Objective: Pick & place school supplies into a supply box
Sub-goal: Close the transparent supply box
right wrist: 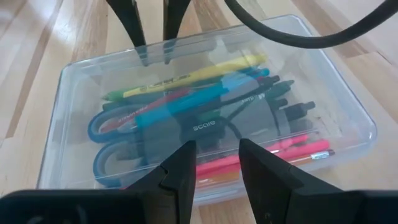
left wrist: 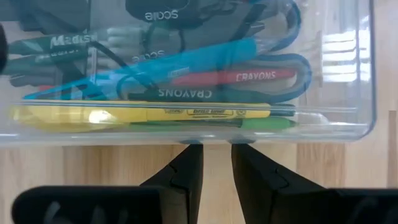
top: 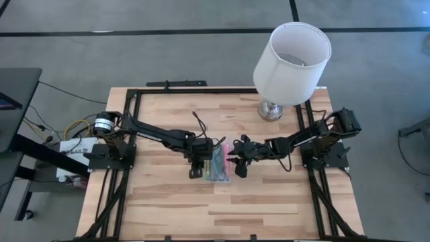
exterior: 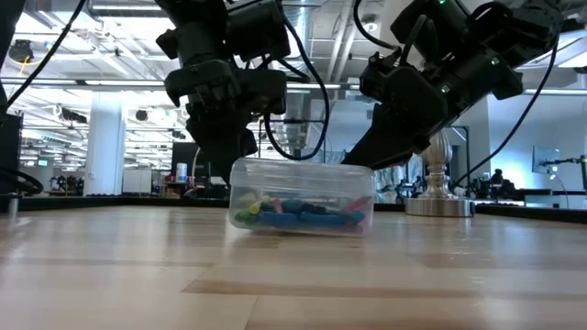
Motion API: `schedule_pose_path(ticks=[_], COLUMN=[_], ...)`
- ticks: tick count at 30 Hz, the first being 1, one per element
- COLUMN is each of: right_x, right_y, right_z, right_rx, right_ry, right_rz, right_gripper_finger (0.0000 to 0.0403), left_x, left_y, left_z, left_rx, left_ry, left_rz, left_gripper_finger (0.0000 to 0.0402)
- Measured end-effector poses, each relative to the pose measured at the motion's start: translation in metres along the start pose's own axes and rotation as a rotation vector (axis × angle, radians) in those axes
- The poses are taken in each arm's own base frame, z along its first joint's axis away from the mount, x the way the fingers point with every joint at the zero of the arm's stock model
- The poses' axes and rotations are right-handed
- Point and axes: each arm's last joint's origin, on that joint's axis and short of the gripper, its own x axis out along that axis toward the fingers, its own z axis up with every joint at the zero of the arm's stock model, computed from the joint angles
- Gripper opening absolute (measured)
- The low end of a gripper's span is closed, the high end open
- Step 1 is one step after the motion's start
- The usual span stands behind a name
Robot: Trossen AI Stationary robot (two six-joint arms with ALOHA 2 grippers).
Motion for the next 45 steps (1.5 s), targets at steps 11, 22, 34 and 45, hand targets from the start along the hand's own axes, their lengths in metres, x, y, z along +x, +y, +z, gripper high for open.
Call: schedule_pose_path(ticks=[11,22,34,45], right_x=[0.0,0.0,0.0,0.0], right_y=[0.0,0.0,0.0,0.0], right_z=[0.0,-0.002,-0.002,-0.001], right_rx=[0.006,0.004,0.026,0.036], right_ry=[0.007,0.023,0.023,0.013], right_rz=[-0.001,-0.005,-0.003,0.001], right_gripper_finger=[0.0117,0.0117,0.0117,0.0117], left_x=[-0.002,-0.002,0.006,0.006], left_y=[0.01,0.011,0.012,0.03], left_z=[0.001,0.002,-0.003,-0.006], left_rx=[-0.025,-0.03,-0.072,-0.198], left_ry=[-0.006,-0.018,-0.065,-0.083], left_rz=[0.044,0.052,0.044,0.138], left_gripper_finger=[0.0077,0.0077,0.0077,0.0077])
